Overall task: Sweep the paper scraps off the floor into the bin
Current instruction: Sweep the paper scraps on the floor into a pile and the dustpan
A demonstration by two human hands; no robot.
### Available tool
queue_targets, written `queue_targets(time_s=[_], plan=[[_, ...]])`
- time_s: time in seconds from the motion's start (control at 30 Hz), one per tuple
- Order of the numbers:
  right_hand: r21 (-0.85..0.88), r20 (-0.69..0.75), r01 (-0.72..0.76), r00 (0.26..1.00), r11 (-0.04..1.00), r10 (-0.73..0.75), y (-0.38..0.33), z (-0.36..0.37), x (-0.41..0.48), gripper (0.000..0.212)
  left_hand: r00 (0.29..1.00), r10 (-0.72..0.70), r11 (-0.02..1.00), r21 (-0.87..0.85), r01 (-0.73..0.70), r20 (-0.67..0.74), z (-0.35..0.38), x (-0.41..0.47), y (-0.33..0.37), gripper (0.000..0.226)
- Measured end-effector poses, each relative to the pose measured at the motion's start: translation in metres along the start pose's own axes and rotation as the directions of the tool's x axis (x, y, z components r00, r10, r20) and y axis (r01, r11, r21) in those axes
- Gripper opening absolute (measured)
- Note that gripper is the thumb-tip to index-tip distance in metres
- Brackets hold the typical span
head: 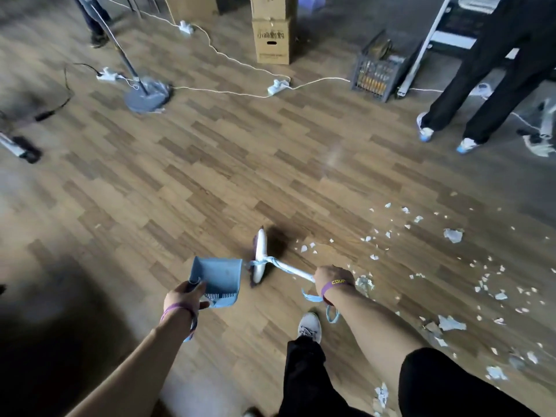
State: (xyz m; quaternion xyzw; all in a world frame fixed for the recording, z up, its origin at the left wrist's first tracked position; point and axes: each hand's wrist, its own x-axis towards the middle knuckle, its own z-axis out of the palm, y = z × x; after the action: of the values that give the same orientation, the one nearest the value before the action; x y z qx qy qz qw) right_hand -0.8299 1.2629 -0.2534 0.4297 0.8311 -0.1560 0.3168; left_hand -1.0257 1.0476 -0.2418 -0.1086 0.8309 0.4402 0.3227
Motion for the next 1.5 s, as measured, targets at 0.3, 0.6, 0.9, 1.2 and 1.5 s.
queue_targets(time_s=[0.3, 0.6, 0.9, 1.2, 1.5], plan=[[-0.007, 0.13, -0.23, 0.965, 0.973, 0.229, 0.12, -0.043, 0.036, 0.041, 0.997, -0.07, 0.983, 0.171, 0.063, 0.032, 0.143, 0.016, 0.095, 0.02], [0.112, 0.185, -0.563, 0.821, 0.819, 0.54, 0.239, -0.026, -0.033, 0.039, 0.97, -0.045, 0.955, 0.296, -0.028, 0.238, 0.275, -0.031, 0.144, 0.013], [0.109, 0.15, -0.738, 0.675, 0.666, 0.723, 0.25, -0.013, -0.066, 0.039, 0.85, -0.005, 0.876, 0.412, -0.25, 0.527, 0.331, -0.02, 0.166, 0.026], [0.137, 0.176, -0.803, 0.595, 0.579, 0.784, 0.194, -0.044, -0.064, 0.036, 0.773, -0.083, 0.845, 0.456, -0.279, 0.629, 0.346, 0.006, 0.205, 0.026], [0.252, 0.223, -0.644, 0.765, 0.722, 0.605, 0.11, -0.048, -0.021, 0.036, 0.796, -0.046, 0.787, 0.512, -0.343, 0.604, 0.323, 0.043, 0.213, 0.025]])
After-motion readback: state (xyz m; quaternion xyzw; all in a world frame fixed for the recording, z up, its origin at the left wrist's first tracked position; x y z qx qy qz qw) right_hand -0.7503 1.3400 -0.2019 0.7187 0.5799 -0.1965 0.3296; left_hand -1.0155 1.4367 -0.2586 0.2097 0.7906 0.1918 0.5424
